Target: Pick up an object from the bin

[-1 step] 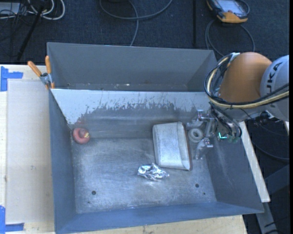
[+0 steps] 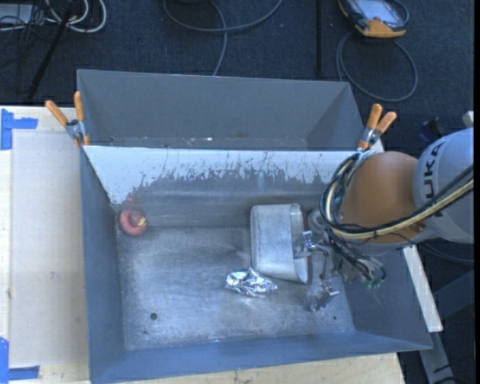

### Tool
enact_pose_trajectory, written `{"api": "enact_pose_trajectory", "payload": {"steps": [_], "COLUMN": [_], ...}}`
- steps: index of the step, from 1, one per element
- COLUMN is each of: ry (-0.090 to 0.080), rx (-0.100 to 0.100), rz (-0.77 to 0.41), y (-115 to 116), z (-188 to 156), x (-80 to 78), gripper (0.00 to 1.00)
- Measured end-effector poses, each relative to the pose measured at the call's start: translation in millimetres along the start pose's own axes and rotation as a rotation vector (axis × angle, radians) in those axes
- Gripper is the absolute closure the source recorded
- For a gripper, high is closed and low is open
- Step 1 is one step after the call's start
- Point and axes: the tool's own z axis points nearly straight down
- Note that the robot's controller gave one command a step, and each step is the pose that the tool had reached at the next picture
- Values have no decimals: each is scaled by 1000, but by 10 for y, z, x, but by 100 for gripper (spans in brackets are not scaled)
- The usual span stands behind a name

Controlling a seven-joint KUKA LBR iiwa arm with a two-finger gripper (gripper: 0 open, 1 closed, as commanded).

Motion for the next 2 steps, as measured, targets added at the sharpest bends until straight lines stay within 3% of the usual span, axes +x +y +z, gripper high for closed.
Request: {"api": "enact_pose_trajectory", "payload": {"steps": [1, 2], "ry": [2, 7], "rx": [-1, -4], "rz": [-3, -26], "y": [5, -189], "z": [-8, -1206], "x": [-5, 31], "gripper": [100, 100]}}
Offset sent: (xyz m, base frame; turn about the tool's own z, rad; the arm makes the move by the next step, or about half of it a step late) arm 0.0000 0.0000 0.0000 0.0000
